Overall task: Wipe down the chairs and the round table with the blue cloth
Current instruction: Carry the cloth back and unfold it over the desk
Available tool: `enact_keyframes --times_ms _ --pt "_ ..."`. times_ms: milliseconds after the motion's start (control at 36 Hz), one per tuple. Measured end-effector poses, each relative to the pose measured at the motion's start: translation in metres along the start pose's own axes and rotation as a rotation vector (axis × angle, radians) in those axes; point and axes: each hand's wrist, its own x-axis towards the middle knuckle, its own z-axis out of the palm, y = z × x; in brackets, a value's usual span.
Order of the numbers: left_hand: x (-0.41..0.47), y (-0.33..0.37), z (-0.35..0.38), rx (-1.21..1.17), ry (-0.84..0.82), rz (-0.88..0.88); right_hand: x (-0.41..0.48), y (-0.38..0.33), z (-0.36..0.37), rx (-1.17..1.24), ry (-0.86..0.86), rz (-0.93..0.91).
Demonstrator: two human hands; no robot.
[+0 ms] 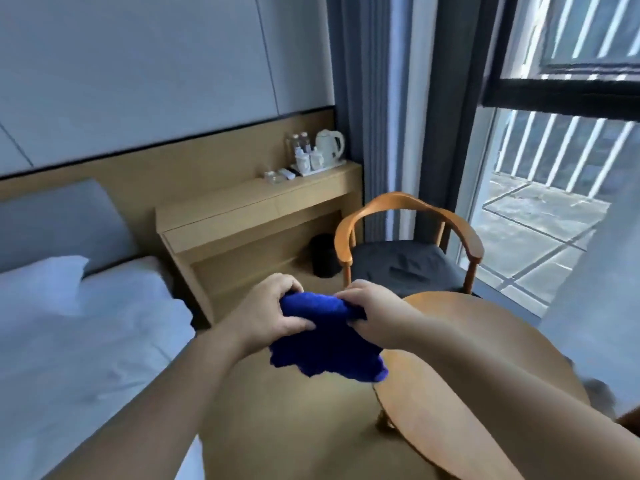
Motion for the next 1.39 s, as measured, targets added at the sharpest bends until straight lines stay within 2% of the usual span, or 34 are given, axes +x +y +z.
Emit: enact_keyframes --times_ms 139,306,445,639,778,1000,1111,1222,1389 --pt "-0.012 -0.042 -0.034 -0.042 0.049 -0.256 0.065 -0.018 0.009 0.006 -0.15 -0.103" --pt "-0.013 -0.096 -0.066 -0.191 0.255 -0.314 0.149 -0.047 0.03 0.077 -0.261 -0.193" --pt "0.009 -0.153 -0.106 -0.18 0.317 -0.376 0.226 -0.073 0.039 0.054 -0.232 -0.193" --pt "0.05 -0.227 -0.175 -0.073 0.198 -0.355 0.34 -0.116 0.044 -0.077 -0.194 -0.179" --pt "0.084 -0.262 -0.216 0.018 0.283 -0.315 0.402 -0.134 0.033 -0.109 -0.147 -0.151" --pt "0.149 -0.32 -0.248 0.015 0.347 -0.324 0.494 -0.149 0.005 -0.166 -0.049 -0.269" --pt "0.191 -0.341 -0.259 0.028 0.429 -0.32 0.544 -0.142 -0.001 -0.064 -0.024 -0.277" --pt "0.239 -0.353 -0.276 -0.021 0.472 -0.364 0.595 -0.136 -0.017 0.018 0.105 -0.347" --pt "0.312 -0.372 -0.293 -0.074 0.558 -0.438 0.676 -0.122 -0.049 0.025 0.09 -0.415"
